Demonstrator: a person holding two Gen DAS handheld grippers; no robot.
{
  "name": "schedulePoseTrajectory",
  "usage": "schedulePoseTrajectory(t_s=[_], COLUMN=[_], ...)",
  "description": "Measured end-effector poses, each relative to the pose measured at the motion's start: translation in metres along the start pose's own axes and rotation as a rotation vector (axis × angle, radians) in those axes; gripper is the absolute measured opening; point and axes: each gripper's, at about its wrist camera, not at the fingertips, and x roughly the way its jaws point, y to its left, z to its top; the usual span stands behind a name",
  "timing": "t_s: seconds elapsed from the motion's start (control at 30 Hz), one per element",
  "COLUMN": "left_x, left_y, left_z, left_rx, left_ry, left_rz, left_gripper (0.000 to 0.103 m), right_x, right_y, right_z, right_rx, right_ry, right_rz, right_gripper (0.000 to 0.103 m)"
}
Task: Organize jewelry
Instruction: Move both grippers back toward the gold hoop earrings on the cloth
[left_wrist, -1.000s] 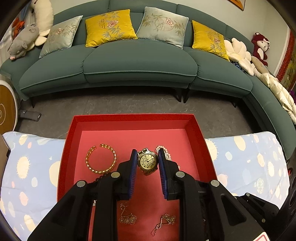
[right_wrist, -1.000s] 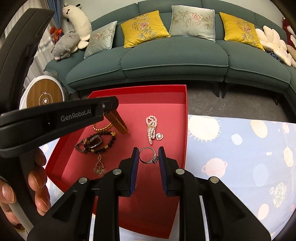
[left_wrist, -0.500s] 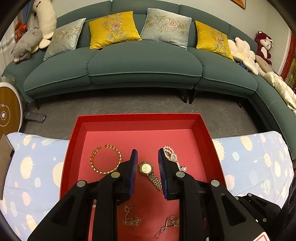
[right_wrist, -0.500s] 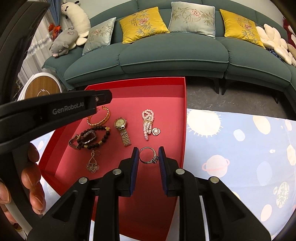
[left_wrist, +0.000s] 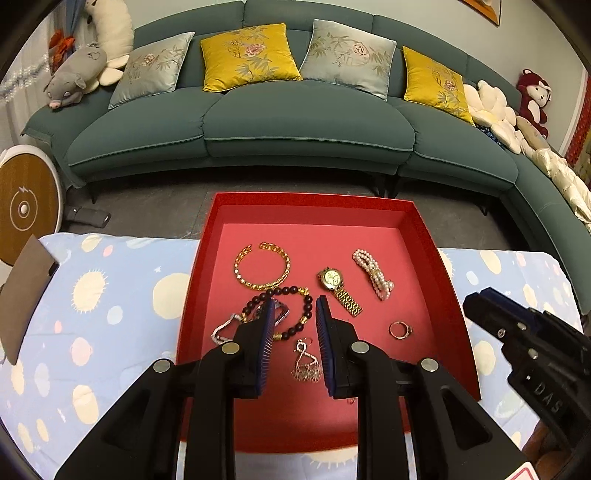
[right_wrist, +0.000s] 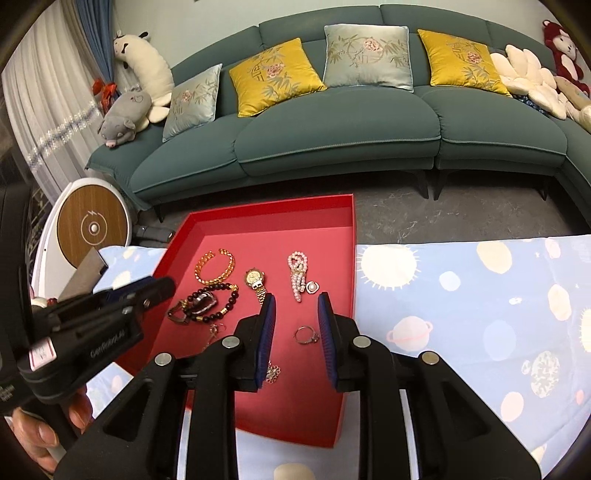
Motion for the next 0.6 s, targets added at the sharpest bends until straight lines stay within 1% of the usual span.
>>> schedulePoseTrajectory(t_s=[0.13, 0.3, 0.43, 0.6], left_x=[-0.025, -0.055, -0.077, -0.097], left_y=[0.011, 0.016, 0.023, 0.023], left_z=[-0.018, -0.044, -0.064, -0.088], left_rx=[-0.013, -0.001, -0.037, -0.027], left_ry=[-0.007, -0.02, -0.023, -0.032], left_rz=[-0.012, 0.009, -0.013, 0.006], left_gripper=[0.02, 0.02, 0.02, 0.02], right_x=[-0.022, -0.046, -0.065, -0.085], right_y=[0.004, 0.006, 0.01, 0.016], right_z=[-0.004, -0.013, -0.029, -0.049], right_rx=[-0.013, -0.003, -0.001, 0.001], right_ry=[-0.002, -0.001, -0.007, -0.007], right_rz=[-0.008, -0.004, -0.007, -0.001], right_gripper=[0.024, 0.024, 0.024, 0.024])
